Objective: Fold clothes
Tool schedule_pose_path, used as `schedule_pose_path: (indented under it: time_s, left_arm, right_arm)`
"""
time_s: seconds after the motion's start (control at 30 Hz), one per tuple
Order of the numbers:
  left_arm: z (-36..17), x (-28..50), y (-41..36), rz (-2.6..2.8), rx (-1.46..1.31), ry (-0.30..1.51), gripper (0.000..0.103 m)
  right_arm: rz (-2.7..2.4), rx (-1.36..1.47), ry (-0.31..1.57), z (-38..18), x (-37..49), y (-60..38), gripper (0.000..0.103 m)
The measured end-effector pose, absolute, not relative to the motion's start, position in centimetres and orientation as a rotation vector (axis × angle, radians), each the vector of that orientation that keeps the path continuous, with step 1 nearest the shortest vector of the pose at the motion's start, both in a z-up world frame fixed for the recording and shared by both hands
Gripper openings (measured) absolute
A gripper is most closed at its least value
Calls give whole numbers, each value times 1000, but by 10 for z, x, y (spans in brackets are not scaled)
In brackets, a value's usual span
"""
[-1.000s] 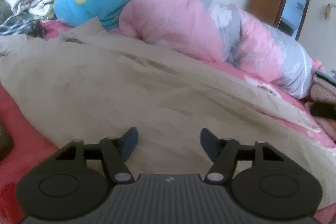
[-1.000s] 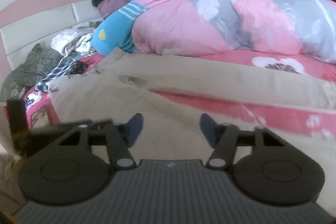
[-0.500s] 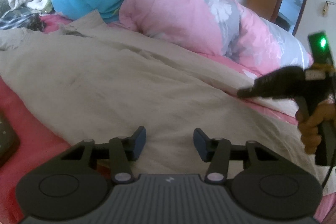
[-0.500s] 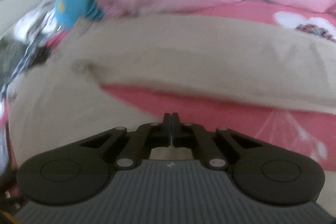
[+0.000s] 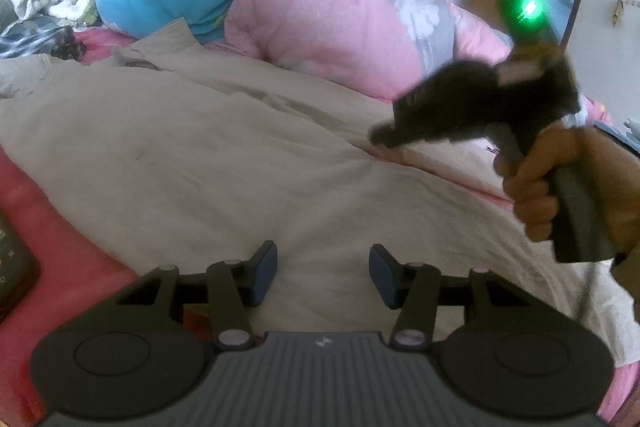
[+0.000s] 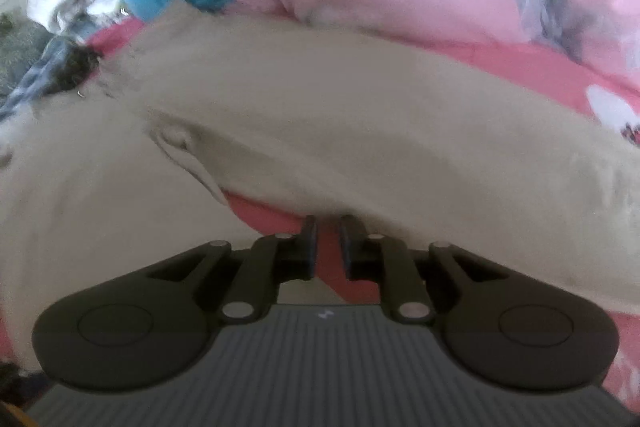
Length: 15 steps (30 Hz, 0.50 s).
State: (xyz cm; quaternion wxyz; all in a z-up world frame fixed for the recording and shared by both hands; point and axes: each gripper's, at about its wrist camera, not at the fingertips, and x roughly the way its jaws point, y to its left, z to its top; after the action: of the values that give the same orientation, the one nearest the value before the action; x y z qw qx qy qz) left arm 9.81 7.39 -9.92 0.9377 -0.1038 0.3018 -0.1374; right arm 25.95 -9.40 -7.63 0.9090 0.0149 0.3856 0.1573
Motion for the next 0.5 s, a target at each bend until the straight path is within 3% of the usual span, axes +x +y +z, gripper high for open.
schedule_pose_path:
  time_s: [0.2,0.27,0.5]
  left_arm:
    - [-99,99,75,-285,-217,621,52]
    - [-98,99,77,-287,-230,624,52]
    - [-98,96,78,-286,-243,622,52]
  right_arm:
    - [511,68,881,-79,270,-61,19]
    - [476,75,909,-95,285,-55,15]
    - [327,61,795,-52,247,-107,21]
